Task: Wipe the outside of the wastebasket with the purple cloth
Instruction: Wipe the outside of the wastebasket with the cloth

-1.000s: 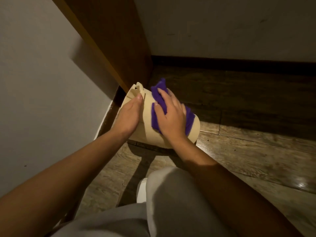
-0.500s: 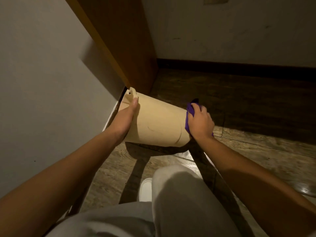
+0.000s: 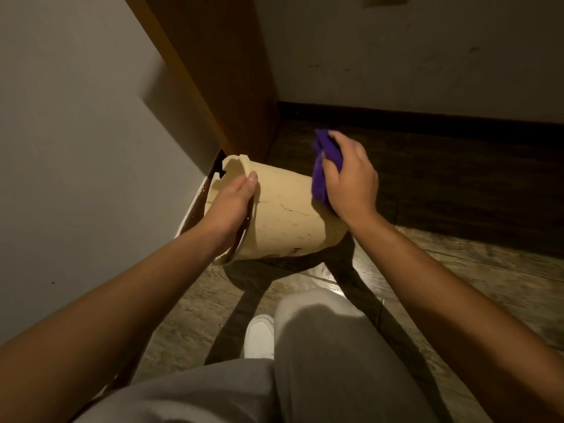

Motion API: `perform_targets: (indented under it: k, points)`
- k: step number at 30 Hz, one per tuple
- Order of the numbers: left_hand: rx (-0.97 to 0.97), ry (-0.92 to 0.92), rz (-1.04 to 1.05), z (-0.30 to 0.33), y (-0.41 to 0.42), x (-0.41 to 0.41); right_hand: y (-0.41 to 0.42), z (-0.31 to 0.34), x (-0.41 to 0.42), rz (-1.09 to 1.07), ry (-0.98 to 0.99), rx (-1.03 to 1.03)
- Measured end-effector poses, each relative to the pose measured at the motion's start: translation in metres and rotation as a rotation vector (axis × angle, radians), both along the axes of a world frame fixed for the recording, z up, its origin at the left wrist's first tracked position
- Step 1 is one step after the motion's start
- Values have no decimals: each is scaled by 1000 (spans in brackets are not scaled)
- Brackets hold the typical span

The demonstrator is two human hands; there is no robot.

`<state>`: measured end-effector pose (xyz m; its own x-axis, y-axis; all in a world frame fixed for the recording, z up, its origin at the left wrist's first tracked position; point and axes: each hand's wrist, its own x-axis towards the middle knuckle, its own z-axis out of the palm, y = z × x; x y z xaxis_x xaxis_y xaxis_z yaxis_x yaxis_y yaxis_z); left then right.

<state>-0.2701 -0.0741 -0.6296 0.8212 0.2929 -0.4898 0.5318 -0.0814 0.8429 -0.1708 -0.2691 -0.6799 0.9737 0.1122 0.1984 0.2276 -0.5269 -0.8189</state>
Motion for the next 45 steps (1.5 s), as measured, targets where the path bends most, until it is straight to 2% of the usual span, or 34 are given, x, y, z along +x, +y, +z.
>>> perform_targets:
  k: [3,5,7,10,12,14,17,20,23,27,29,31,34,38,41,45]
  points:
    - [-23,12,43,-2,-1,4,28,27,-13,82,-75,163]
    - [-69,-41,72,-5,-2,9,54,28,-31,156,-108,162]
    - [-110,-71,119,-10,1,12,76,13,-50,236,-103,61]
    - [-158,-11,213,-13,17,7,87,-27,-61,286,-191,-184]
    - [-175,32,309,-16,31,4,79,-50,-48,259,-194,-275]
    - [-165,49,413,-21,40,0,65,-67,-33,180,-138,-328]
    - [-87,81,461,-26,40,-3,37,-86,-16,79,-17,-319]
    - [-16,99,469,-29,41,-5,17,-96,-16,14,99,-248]
    - [17,96,449,-23,40,-7,9,-93,-16,-10,132,-261]
    - [-104,60,287,-17,29,-6,-10,-83,-5,-80,222,-347]
    - [-73,49,164,-20,27,-10,-26,-76,0,-143,272,-362]
    - [-45,38,92,-25,25,-21,-39,-67,0,-177,256,-321]
    - [-74,25,101,-28,22,-31,-36,-38,-3,-133,152,-150]
    - [-76,56,75,-17,5,-21,14,4,-15,142,8,-22]
    - [-90,38,87,-9,-8,-9,56,17,-35,297,28,-20]
    - [-151,-23,177,-5,-29,3,60,6,-57,252,-13,60]
